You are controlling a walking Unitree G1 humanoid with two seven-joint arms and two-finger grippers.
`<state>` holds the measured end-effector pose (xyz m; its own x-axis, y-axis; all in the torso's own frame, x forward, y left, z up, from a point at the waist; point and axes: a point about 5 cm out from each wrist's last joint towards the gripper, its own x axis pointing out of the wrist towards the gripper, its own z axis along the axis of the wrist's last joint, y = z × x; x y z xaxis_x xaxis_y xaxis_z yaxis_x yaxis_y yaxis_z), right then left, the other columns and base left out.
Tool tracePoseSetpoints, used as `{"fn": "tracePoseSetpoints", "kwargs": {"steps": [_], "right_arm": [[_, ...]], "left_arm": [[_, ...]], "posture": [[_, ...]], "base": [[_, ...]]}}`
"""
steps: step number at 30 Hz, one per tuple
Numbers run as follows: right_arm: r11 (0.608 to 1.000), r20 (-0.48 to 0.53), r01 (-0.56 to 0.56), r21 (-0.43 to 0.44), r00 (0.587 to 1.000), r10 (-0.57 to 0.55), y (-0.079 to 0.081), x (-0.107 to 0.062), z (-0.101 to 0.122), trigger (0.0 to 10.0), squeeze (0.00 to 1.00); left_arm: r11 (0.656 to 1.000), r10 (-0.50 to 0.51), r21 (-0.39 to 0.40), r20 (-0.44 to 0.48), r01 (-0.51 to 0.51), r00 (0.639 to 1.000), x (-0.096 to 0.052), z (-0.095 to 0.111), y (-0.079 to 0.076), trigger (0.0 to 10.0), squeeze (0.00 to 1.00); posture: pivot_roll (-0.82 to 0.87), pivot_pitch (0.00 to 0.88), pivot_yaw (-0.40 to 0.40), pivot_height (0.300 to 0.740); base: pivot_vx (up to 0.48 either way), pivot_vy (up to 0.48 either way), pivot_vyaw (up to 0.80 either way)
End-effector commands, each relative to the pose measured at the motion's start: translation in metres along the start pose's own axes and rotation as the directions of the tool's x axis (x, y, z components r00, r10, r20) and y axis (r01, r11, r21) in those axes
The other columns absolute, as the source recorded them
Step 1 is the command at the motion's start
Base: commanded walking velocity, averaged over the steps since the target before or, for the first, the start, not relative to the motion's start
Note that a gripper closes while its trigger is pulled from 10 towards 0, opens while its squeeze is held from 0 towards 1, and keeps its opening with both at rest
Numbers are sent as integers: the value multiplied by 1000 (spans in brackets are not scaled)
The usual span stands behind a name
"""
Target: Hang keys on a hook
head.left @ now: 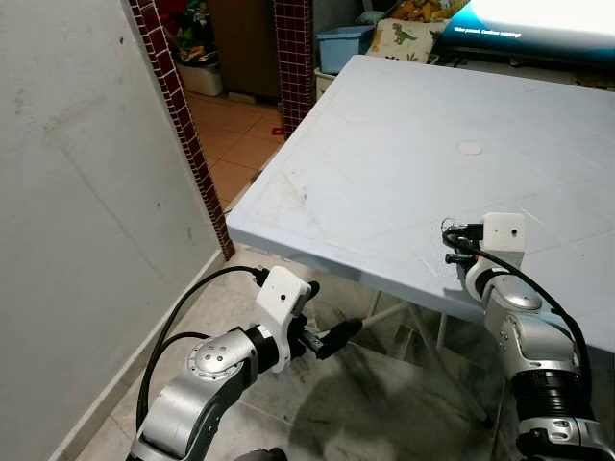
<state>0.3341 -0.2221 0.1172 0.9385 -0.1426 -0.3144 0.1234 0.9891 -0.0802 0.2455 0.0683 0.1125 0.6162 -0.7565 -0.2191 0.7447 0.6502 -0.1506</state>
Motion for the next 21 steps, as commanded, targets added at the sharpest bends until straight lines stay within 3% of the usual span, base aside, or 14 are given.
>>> {"fn": "tracePoseSetpoints", "kwargs": {"steps": [1, 6, 17, 20, 21], "right_arm": [[1000, -140, 9, 16, 990, -7, 1, -3, -29, 0, 0], [999, -162, 24, 42, 987, -17, 4, -7, -30, 0, 0], [995, -148, -87, 51, 985, 94, 37, -23, -27, 0, 0], [995, -122, -97, 15, 988, 99, 39, -25, -24, 0, 0], [994, -45, -90, -64, 995, 87, 39, -25, -14, 0, 0]], "left_arm": [[1000, -6, 4, -16, 6, 1000, 0, -2, 0, 10000, 0], [1000, -6, 4, -16, 6, 1000, 0, -3, 0, 10000, 0], [1000, -9, 4, -17, 9, 1000, 1, -3, -1, 10000, 0], [1000, -9, 3, -16, 9, 1000, 1, -3, -1, 10000, 0], [1000, -7, 3, -16, 8, 1000, 1, -4, -1, 10000, 0]], "posture": [[-35, 94, 70, 740], [-36, 91, 69, 740], [-41, 85, 67, 740], [-41, 84, 65, 740], [-41, 84, 65, 740]], "base": [[0, 0, 0], [0, 0, 0], [0, 0, 0], [0, 0, 0], [0, 0, 0]]}}
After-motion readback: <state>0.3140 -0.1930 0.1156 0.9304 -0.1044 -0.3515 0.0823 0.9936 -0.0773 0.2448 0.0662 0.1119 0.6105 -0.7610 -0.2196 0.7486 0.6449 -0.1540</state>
